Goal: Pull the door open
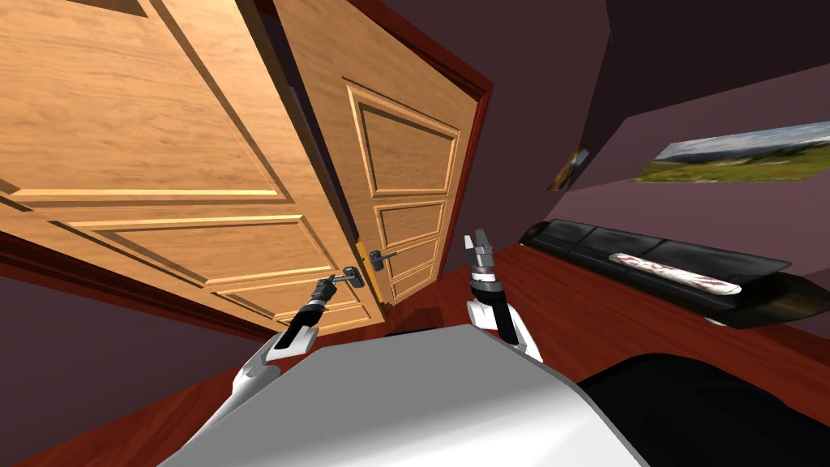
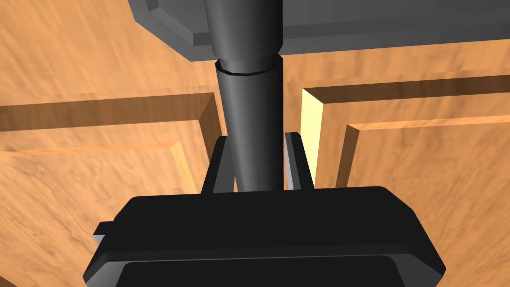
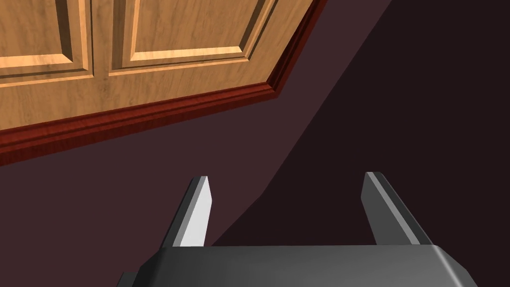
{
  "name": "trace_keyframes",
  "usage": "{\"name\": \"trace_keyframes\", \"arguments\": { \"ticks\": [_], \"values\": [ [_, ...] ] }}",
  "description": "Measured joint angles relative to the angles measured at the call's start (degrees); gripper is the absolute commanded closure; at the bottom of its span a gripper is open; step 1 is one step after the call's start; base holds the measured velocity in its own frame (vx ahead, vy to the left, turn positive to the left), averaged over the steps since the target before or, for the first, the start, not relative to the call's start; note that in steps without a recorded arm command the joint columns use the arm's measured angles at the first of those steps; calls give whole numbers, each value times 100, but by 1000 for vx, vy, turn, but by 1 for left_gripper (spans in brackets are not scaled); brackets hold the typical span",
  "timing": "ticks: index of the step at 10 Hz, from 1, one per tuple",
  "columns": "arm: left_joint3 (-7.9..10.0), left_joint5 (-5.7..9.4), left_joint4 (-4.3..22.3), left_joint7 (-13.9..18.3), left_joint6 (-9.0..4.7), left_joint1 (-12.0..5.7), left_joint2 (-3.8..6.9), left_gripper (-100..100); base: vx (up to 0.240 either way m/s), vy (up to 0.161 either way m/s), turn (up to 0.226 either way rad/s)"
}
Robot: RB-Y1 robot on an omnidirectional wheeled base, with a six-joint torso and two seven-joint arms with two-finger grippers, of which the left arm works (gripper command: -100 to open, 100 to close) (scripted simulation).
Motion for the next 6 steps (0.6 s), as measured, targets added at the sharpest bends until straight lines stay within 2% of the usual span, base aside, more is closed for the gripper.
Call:
{"name": "trace_keyframes", "arguments": {
  "ticks": [1, 2, 4, 6],
  "values": [
    [-8, -2, 8, 6, -10, 11, 3, 100, -151, 40, -104],
    [-22, 7, -32, 46, -47, 75, 79, 100, -182, 57, -132],
    [-83, 10, -40, 134, -204, 151, 179, 100, -177, 66, -143],
    [-184, 14, -147, 238, -345, 304, 301, 100, -229, 86, -134]
  ]
}}
